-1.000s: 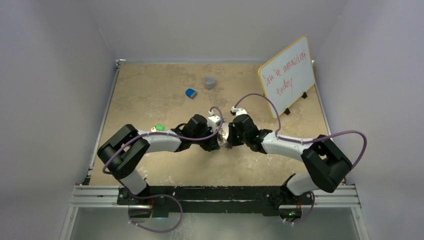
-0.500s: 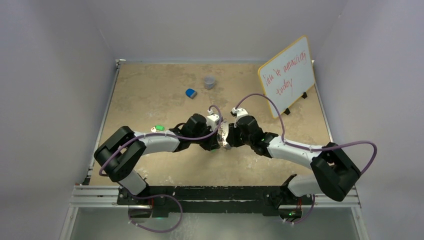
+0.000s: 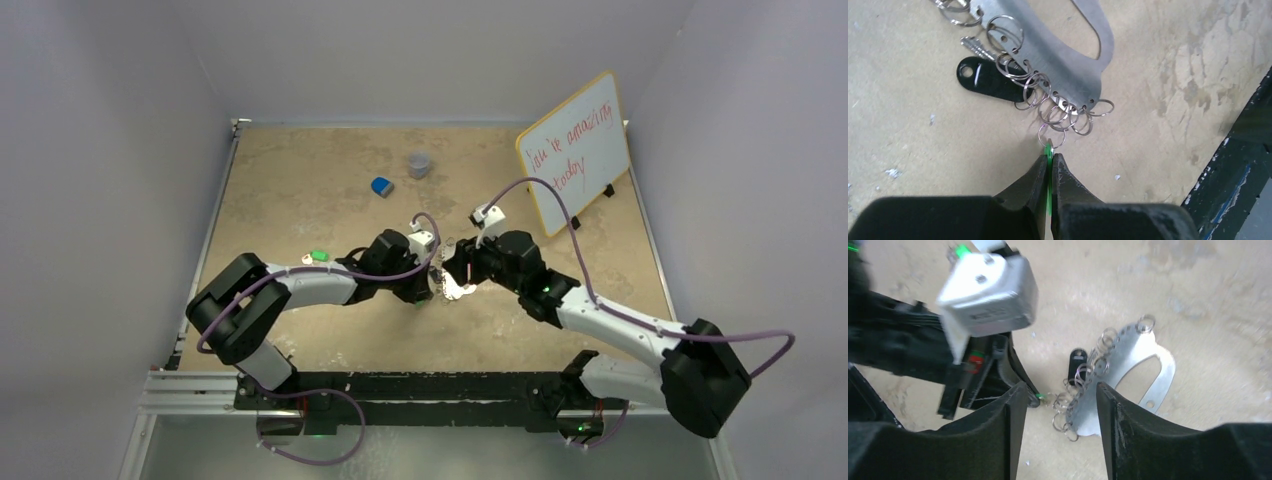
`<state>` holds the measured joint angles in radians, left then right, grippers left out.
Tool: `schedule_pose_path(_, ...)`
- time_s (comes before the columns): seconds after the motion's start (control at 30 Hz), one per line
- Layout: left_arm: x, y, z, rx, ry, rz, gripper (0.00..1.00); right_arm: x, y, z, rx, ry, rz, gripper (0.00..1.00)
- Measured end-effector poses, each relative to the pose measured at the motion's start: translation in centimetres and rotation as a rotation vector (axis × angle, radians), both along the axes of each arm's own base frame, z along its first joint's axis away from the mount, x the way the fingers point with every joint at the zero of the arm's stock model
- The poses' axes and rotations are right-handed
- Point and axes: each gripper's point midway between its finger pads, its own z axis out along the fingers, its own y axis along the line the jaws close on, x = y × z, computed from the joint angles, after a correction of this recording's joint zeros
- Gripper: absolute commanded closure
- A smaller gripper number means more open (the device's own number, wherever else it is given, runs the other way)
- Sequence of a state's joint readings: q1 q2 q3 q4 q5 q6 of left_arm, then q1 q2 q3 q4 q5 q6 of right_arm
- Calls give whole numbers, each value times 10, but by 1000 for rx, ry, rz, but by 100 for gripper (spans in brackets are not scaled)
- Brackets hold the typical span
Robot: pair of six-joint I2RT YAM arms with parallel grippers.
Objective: Remove the keys from the keyring
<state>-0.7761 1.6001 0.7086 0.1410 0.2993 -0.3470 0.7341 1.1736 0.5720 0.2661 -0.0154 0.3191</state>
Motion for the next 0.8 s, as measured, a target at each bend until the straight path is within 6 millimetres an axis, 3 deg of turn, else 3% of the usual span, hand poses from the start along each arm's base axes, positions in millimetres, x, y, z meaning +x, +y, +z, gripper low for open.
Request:
schedule_pose_path(0.13,3,9,-5,0,12,18,100,0,-3,39,62,-172,33,31)
schedule_pose_path(0.3,6,9,-3,-16,4,16,100,-3,-2,60,71,-277,92,31)
schedule_pose_path(0.43,6,8,-4,-31,0,7,100,-5,5,51,-49,-307,219,44)
schedule_pose_path(0.8,6,6,-5,-87,-2,-13,100,-23,9,-5,-307,-348,580,51)
